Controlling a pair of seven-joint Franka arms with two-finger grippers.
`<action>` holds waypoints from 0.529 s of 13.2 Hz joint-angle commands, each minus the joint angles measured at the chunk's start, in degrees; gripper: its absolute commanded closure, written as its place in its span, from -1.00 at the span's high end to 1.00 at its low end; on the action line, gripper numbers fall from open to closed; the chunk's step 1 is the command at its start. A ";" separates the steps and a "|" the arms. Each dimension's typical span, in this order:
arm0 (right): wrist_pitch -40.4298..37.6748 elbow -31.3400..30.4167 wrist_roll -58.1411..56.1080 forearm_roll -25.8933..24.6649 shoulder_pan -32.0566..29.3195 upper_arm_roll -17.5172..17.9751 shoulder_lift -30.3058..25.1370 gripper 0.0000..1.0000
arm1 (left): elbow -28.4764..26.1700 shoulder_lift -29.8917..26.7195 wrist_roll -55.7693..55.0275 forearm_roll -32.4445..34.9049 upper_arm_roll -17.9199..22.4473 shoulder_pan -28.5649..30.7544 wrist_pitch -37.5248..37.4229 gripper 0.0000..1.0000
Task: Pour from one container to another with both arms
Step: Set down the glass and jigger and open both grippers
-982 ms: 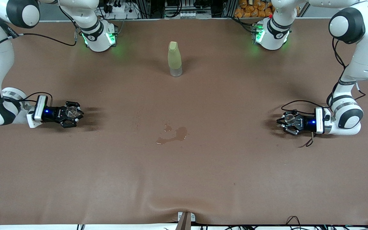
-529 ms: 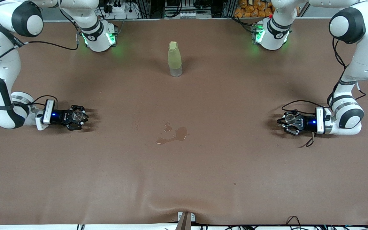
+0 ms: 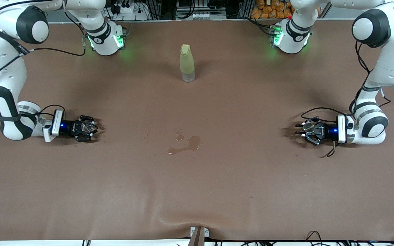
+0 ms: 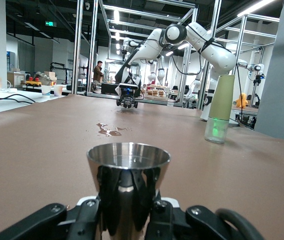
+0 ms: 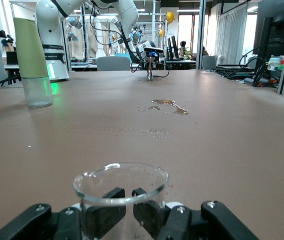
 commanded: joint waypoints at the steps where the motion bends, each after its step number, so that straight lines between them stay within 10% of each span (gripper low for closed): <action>1: 0.80 0.67 -10.15 0.60 0.44 -0.18 1.88 -1.00 | 0.54 0.54 0.57 0.51 -0.26 0.24 -1.19 -0.33; 3: 1.51 0.67 -10.94 0.68 0.53 -0.18 1.88 -1.00 | 0.54 0.54 0.57 0.42 -0.26 0.15 -1.19 0.15; 6: 1.51 0.76 -10.42 0.86 0.44 -0.18 1.97 -1.00 | 0.63 0.54 0.57 0.33 -0.26 0.15 -1.19 0.25; 7: 1.51 0.76 -10.24 0.86 0.36 -0.18 1.88 -0.61 | 0.63 0.54 0.49 0.33 -0.26 0.24 -1.19 0.25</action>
